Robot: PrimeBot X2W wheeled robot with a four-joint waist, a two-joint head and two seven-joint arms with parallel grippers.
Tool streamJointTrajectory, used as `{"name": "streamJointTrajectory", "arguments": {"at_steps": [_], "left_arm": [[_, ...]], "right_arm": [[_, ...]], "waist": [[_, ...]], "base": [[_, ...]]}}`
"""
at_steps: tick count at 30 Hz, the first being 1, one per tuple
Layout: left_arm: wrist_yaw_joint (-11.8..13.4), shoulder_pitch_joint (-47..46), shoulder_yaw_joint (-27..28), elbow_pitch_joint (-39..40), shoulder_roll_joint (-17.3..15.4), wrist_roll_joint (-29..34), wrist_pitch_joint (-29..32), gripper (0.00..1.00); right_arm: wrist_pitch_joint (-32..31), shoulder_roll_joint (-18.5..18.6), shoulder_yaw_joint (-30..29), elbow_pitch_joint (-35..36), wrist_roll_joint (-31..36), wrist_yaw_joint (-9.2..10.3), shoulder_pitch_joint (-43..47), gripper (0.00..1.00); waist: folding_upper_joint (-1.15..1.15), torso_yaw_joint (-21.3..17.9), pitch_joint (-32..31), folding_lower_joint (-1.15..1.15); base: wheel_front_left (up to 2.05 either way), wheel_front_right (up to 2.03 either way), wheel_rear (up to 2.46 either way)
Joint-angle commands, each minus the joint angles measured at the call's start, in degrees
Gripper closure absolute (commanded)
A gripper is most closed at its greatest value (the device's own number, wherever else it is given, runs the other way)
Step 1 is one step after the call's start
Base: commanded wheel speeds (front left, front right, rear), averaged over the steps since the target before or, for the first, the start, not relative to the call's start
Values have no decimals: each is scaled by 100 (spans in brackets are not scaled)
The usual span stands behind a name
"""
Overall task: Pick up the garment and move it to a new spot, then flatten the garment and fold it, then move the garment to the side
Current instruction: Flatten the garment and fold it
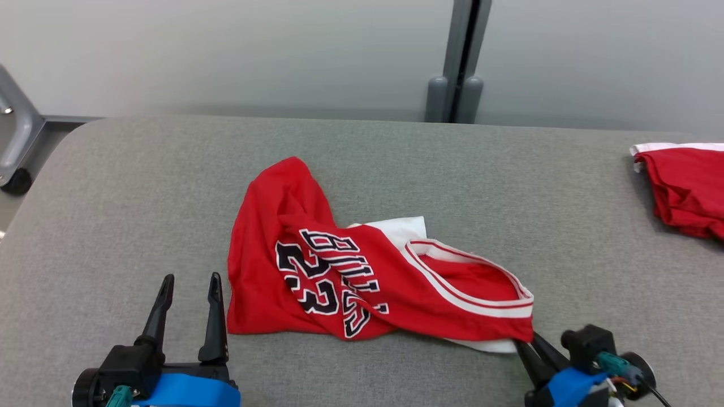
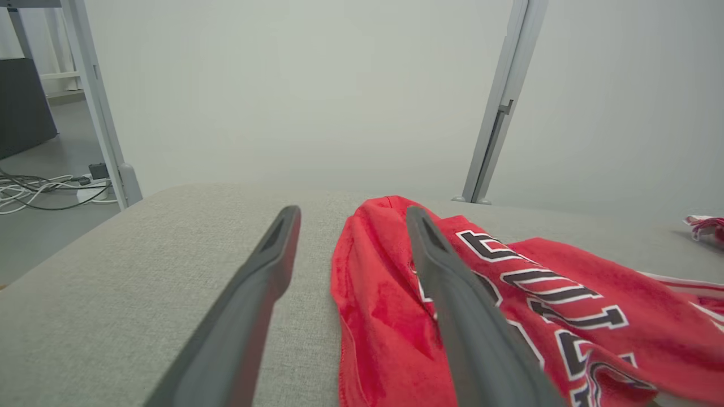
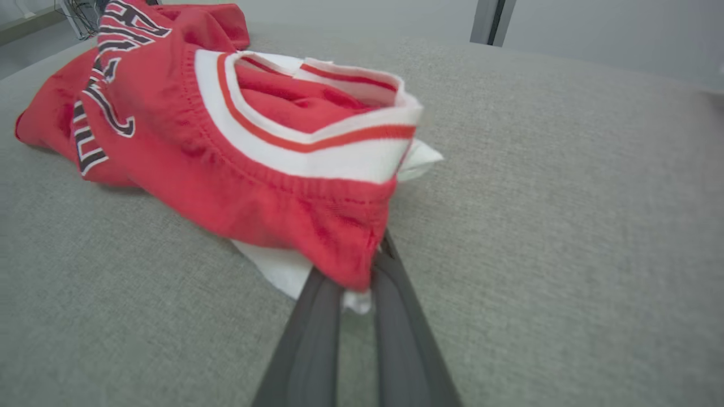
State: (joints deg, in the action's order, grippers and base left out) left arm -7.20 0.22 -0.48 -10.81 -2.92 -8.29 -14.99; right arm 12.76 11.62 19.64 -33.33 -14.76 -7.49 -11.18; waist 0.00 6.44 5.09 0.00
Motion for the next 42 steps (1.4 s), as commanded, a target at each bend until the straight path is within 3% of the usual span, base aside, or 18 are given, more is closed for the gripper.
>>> {"name": "streamJointTrajectory", "arguments": {"at_steps": [1,5,11,12,13,14,22,28,34,42], "left_arm": [[-12,75,-4,25,2,-15,-27,0],[-12,65,-4,-6,4,8,-27,0],[-18,143,28,5,3,-4,-27,0],[-18,154,29,0,4,-11,-27,0],[-18,162,27,6,3,-15,-27,0],[-18,170,27,11,2,-19,-27,0],[-22,98,66,4,3,23,-27,0],[-26,39,131,39,3,42,-27,0],[-29,-46,109,48,4,63,-27,0],[-17,-189,48,58,4,-8,-27,0]], "right_arm": [[-132,118,-20,265,-121,-1,238,100],[-791,520,-232,1333,-330,-1,1037,100],[-1712,622,-834,2642,-526,-1,2200,100],[-1792,619,-914,2798,-470,-1,2299,93],[-1860,578,-983,2948,-438,-2,2383,10],[-1925,538,-1043,3077,-404,-2,2455,0],[-2217,643,-1400,4121,-138,-2,2530,0],[-2279,454,-1477,4783,86,-2,1801,0],[-2250,358,-934,4311,347,-1,479,0],[-2215,193,-440,2767,439,-1,-933,0]], "waist": [[0,-86,-65,0],[0,-146,-100,0],[0,-194,-107,0],[0,-202,-103,0],[0,-212,-97,0],[0,-221,-94,0],[0,-226,-73,0],[0,-238,-6,0],[0,-175,74,0],[0,117,193,0]], "base": [[0,0,0],[0,0,0],[0,0,0],[0,0,0],[0,0,0],[0,0,0],[0,0,0],[0,0,0],[0,0,0],[0,0,0]]}}
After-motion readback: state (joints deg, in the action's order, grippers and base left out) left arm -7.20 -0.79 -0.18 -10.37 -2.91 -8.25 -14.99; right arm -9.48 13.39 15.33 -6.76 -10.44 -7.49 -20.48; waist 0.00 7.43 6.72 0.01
